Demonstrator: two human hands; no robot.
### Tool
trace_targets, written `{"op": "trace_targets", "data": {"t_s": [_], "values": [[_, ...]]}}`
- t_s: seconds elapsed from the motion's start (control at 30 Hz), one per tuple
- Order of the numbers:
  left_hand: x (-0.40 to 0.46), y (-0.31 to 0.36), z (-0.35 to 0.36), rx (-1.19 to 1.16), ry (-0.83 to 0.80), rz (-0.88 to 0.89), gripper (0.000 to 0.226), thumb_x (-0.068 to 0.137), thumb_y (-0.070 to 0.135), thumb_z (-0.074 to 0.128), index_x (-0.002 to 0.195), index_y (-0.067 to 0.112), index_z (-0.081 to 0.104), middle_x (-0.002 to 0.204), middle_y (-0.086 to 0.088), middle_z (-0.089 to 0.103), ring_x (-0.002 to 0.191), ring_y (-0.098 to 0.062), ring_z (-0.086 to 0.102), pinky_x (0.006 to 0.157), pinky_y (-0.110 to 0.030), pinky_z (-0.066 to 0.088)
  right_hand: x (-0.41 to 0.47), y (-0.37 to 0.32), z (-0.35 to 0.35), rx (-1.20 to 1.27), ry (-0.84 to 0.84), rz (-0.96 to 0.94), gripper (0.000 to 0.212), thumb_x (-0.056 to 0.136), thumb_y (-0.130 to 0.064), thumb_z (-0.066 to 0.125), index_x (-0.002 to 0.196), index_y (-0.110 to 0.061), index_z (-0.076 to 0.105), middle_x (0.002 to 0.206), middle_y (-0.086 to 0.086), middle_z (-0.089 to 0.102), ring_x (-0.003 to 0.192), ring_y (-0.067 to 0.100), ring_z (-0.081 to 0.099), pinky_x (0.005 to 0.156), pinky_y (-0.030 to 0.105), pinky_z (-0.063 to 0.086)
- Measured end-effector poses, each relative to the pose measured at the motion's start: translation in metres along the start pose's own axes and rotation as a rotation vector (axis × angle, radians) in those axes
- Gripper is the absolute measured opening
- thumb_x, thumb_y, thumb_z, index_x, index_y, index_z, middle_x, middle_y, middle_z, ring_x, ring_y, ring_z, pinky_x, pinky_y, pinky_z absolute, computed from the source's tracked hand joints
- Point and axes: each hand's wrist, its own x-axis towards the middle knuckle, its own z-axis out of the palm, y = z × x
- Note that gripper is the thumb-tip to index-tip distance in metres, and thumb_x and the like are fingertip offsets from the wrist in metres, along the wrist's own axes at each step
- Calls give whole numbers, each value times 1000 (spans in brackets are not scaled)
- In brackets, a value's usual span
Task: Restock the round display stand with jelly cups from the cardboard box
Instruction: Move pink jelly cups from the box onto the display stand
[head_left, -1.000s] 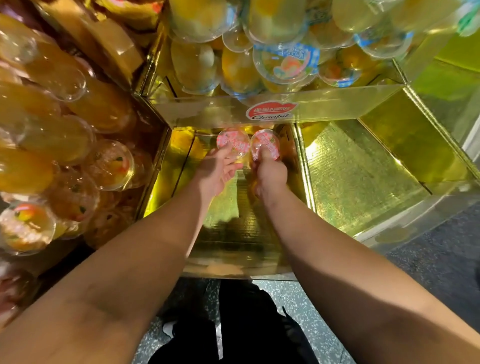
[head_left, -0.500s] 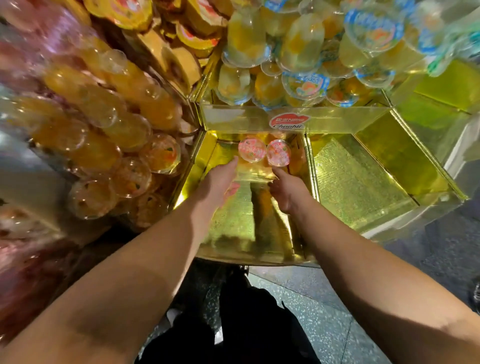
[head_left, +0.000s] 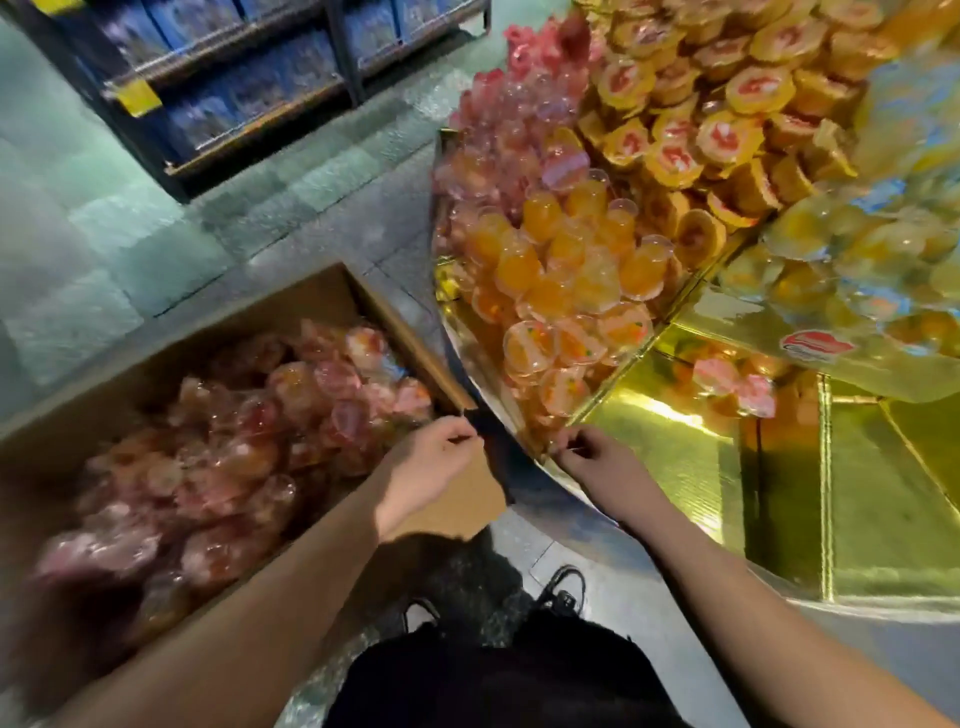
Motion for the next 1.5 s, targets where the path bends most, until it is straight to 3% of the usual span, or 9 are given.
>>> {"op": "trace_targets", "data": {"t_s": [0.1, 0.23, 0.43, 0.57, 0.73, 0.83, 1.0, 1.33, 1.5], "values": [[-33, -56, -53, 109, 163, -10, 26, 101, 22, 51, 124, 12, 58, 114, 5, 52, 103, -7, 48, 73, -14, 32, 3, -41, 61, -175, -119, -158, 3, 93, -24, 61, 94, -27, 62, 89, -23, 63, 81, -4, 57, 66, 12, 40], [-74, -152, -102, 333, 305, -110, 29, 97, 34, 55, 117, 15, 64, 113, -1, 61, 101, -16, 58, 87, -26, 45, 7, -77, 141, -396, -305, -358, 13, 93, -24, 61, 106, -23, 61, 103, -7, 63, 96, 12, 60, 82, 26, 46], [-119, -252, -132, 374, 373, -294, 36, 98, 37, 49, 126, 17, 59, 120, -3, 57, 109, -20, 55, 90, -33, 45, 21, -98, 232, -662, -540, -474, 34, 93, -22, 61, 126, -13, 57, 129, 7, 58, 119, 22, 54, 103, 24, 39], [-119, -276, -131, 307, 432, -368, 39, 93, 43, 54, 124, 20, 60, 110, 1, 55, 101, -19, 54, 88, -36, 48, 42, -110, 261, -753, -356, -438, 58, 94, -32, 61, 147, -21, 39, 150, 4, 38, 133, 24, 42, 112, 34, 33], [-100, -275, -124, 19, 346, -473, 77, 88, 54, 62, 151, 25, 28, 155, -3, 21, 137, -27, 36, 108, -45, 41, 82, -126, 270, -1075, -346, -457, 77, 94, -43, 59, 154, -26, 14, 164, 5, 7, 149, 33, 13, 120, 48, 23], [-91, -274, -119, -81, 421, -540, 86, 87, 55, 63, 153, 20, 20, 157, -6, 14, 142, -29, 27, 108, -43, 38, 99, -132, 278, -1227, -378, -430, 78, 96, -28, 58, 156, -31, 7, 165, 1, 0, 151, 31, 3, 119, 49, 25], [-77, -285, -119, -317, 406, -713, 87, 84, 56, 66, 148, 11, 29, 149, -13, 27, 130, -30, 43, 98, -42, 45, 113, -131, 284, -1462, -473, -420, 86, 96, -9, 57, 155, -43, 4, 165, -3, -2, 141, 33, 36, 94, 40, 55], [-60, -294, -125, -356, 302, -871, 98, 80, 74, 54, 152, 19, 19, 155, -12, 30, 140, -37, 33, 111, -55, 33, 130, -134, 286, -1397, -369, -350, 84, 96, -2, 53, 156, -36, 4, 165, 2, 1, 141, 34, 36, 94, 38, 53], [-63, -294, -127, -468, 376, -820, 82, 80, 61, 66, 142, 13, 42, 134, -9, 54, 117, -27, 54, 87, -37, 46, 137, -125, 277, -1243, -359, -370, 83, 94, -8, 58, 155, -39, 11, 164, -2, 14, 143, 31, 33, 95, 37, 52]]}}
